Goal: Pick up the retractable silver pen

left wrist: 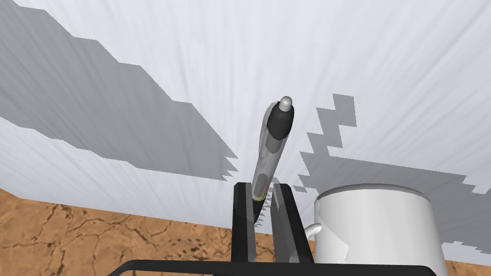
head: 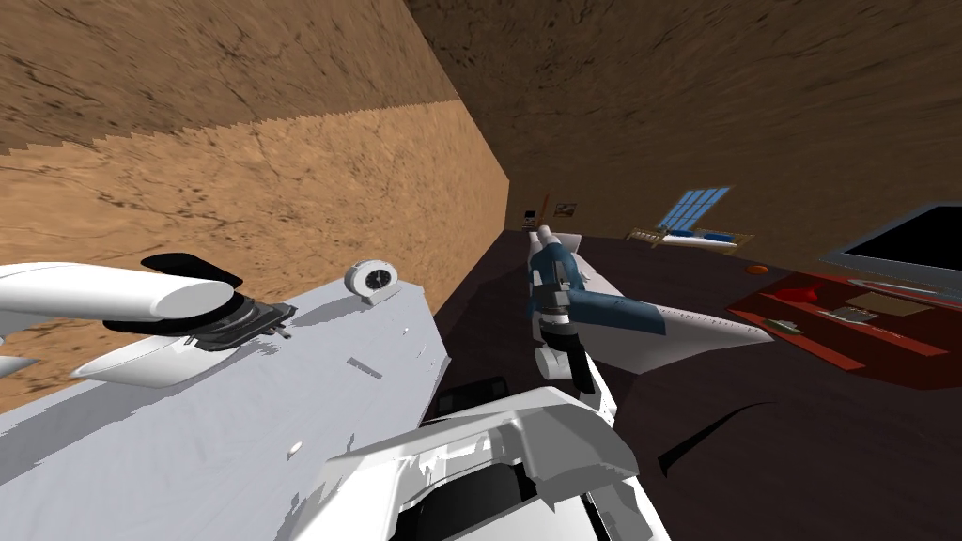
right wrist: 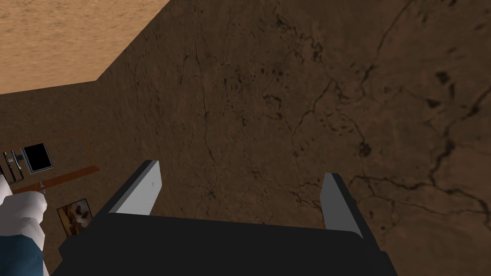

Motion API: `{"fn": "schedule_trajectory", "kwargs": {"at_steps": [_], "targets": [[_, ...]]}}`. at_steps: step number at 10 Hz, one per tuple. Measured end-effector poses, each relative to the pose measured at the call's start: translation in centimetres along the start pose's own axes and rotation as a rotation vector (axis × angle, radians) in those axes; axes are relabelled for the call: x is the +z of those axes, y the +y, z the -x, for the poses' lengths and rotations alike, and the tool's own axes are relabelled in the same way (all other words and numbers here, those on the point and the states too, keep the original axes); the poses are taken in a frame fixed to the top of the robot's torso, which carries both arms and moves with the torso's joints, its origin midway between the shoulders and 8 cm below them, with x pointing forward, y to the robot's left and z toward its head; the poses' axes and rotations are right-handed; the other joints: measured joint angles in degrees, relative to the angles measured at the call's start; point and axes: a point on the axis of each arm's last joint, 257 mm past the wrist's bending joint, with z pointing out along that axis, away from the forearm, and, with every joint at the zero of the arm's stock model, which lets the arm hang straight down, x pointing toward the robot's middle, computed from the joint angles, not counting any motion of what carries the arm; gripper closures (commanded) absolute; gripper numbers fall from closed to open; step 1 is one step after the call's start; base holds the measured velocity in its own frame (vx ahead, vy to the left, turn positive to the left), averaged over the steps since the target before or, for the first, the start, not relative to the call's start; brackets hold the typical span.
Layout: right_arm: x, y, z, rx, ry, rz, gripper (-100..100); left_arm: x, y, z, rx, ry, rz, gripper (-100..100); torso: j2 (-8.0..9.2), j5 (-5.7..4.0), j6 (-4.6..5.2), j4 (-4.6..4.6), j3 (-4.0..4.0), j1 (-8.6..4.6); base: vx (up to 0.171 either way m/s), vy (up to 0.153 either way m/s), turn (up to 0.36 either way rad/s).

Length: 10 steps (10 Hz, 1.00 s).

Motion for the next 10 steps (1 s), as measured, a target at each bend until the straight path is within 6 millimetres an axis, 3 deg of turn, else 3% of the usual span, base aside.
{"fn": "schedule_trajectory", "kwargs": {"at_steps": [1,3,6,8,10], "targets": [[0.0,0.0,0.0,0.0,0.0,0.0,0,-0.2,-0.7,-0.4,0.015,-0.004,-0.015,100,0.0,-0.03,0.0,0.0,0.0,-0.1,0.031,0.069,0.153],[0.0,0.0,0.0,0.0,0.0,0.0,0,-0.3,0.1,-2.6,0.019,0.018,0.02,100,0.01,0.06,-0.11,-0.01,0.0,0.27,0.022,0.063,0.042],[0.0,0.0,0.0,0.0,0.0,0.0,0,-1.6,-1.6,-4.0,0.042,0.012,-0.016,100,0.03,-0.04,-0.03,0.0,0.01,-0.12,0.011,0.023,0.034],[0.0,0.0,0.0,0.0,0.0,0.0,0,-1.4,-0.6,-6.0,0.047,0.033,0.02,100,-0.02,0.04,-0.13,-0.02,-0.02,0.22,0.029,0.057,0.056],[0.0,0.0,0.0,0.0,0.0,0.0,0,-2.1,-1.4,-7.2,0.054,0.033,0.003,100,0.01,-0.01,-0.04,-0.02,-0.01,0.02,-0.008,0.015,-0.019]]}}
